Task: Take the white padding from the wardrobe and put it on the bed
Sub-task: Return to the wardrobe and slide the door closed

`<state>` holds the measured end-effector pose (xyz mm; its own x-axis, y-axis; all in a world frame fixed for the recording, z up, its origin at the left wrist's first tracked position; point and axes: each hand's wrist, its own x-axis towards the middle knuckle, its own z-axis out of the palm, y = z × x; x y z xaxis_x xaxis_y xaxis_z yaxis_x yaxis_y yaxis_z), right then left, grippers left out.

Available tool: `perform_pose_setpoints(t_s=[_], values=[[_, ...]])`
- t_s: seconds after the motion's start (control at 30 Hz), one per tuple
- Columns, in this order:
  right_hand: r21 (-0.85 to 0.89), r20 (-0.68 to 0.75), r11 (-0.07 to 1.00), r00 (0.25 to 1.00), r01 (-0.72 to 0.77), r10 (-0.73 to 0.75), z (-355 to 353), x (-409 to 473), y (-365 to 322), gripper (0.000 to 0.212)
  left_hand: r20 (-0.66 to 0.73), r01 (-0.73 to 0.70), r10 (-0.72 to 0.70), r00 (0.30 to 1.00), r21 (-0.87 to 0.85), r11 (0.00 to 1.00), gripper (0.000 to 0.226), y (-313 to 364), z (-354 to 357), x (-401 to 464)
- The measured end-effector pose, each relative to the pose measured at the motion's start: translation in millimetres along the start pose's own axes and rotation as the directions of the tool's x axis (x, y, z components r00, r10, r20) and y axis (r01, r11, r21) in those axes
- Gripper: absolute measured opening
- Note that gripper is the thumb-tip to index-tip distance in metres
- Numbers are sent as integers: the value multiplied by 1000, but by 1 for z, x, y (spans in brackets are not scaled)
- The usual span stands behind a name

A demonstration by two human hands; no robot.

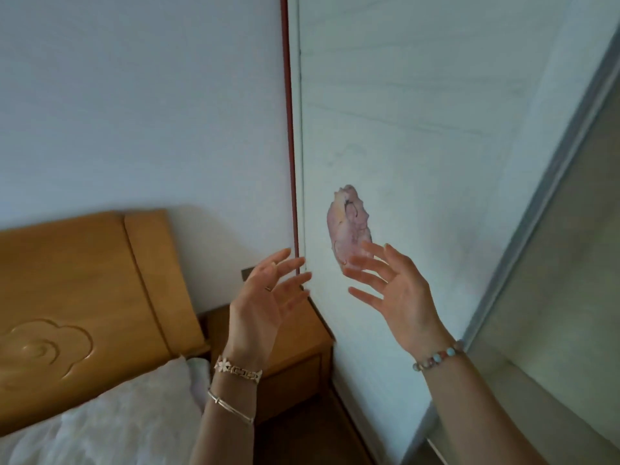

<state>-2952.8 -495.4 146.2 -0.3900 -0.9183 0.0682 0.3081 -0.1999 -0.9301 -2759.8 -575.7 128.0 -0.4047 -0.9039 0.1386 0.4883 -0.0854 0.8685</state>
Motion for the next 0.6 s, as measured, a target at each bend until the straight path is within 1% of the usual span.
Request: perform_pose_setpoints(t_s=[0.17, 0.23, 0.33, 0.4, 0.47, 0.53, 0.6], values=[[-26, -87, 996, 992, 86, -88, -39, -24, -45, 51, 131, 2, -4, 991, 15, 1000, 48, -4, 64, 9], [-38, -108, 992, 987, 117, -120, -57, -35, -61, 52, 173, 4, -4, 985, 5, 1000, 49, -8, 91, 8], [-46, -152, 986, 974, 160, -165, -85, -54, -84, 51, 247, 17, -18, 969, 5, 1000, 52, -14, 135, 3], [-58, -185, 980, 963, 189, -196, -103, -68, -99, 46, 289, 16, -21, 957, 19, 1000, 53, -19, 165, -3], [-63, -221, 976, 951, 209, -218, -120, -83, -112, 41, 347, 14, -23, 938, 29, 999, 48, -25, 194, -10], [-66, -249, 973, 940, 222, -232, -135, -97, -125, 40, 406, 10, -21, 914, 29, 1000, 39, -28, 222, -18], [-71, -267, 969, 931, 237, -247, -148, -111, -136, 39, 436, 17, -27, 899, 27, 999, 37, -30, 246, -27]])
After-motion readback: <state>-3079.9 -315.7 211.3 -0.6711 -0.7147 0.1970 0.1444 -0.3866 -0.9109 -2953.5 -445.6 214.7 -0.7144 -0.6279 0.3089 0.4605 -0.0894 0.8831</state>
